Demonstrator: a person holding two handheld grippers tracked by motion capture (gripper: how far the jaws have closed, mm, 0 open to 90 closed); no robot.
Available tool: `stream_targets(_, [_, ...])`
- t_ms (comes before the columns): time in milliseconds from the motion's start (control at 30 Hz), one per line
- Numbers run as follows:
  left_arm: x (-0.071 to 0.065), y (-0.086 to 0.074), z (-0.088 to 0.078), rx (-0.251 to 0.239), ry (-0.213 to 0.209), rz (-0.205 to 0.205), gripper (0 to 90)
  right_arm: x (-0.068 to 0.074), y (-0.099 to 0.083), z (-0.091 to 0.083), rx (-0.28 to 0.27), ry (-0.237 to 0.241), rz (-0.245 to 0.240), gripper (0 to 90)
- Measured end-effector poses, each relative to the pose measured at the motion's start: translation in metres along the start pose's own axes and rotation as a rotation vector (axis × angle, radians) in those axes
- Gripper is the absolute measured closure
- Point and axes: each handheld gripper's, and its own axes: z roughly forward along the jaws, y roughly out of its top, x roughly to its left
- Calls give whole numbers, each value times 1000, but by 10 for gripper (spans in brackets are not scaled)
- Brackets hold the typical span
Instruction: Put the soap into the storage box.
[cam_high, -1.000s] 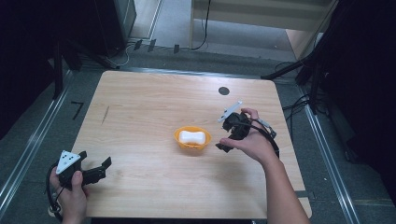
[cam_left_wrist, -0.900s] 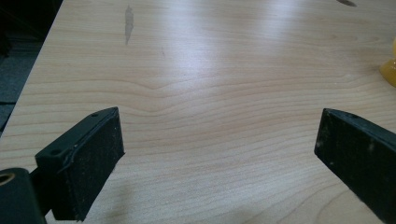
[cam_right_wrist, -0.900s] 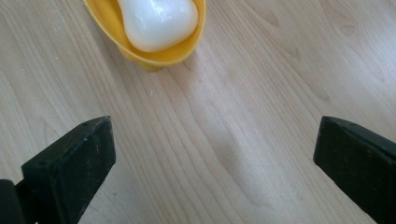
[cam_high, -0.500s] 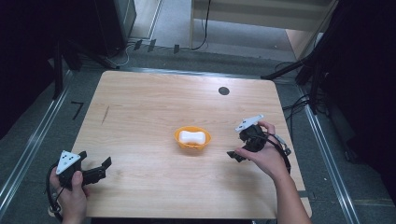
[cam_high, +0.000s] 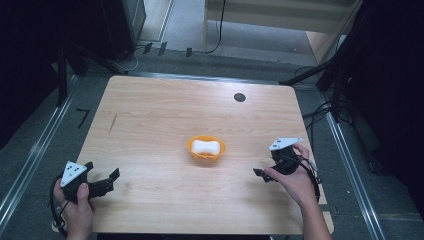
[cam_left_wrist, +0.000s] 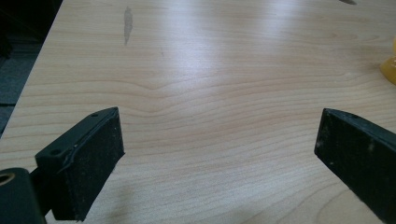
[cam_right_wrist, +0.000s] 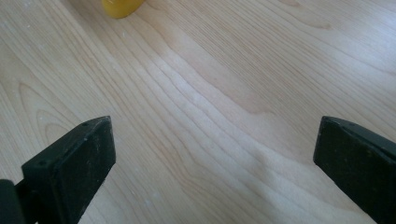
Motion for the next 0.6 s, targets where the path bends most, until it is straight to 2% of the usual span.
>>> stream_targets(167, [-1, 0, 0, 2, 3, 6, 16, -5, -20, -7, -42, -4, 39, 0])
stream_targets(400, [-2, 0, 0, 1, 4, 12, 16, -7, -41, -13, -66, -13, 63, 0])
stream_targets(600, [-4, 0, 1, 8, 20, 31, 16, -9, -67, -23, -136, -23, 117, 0])
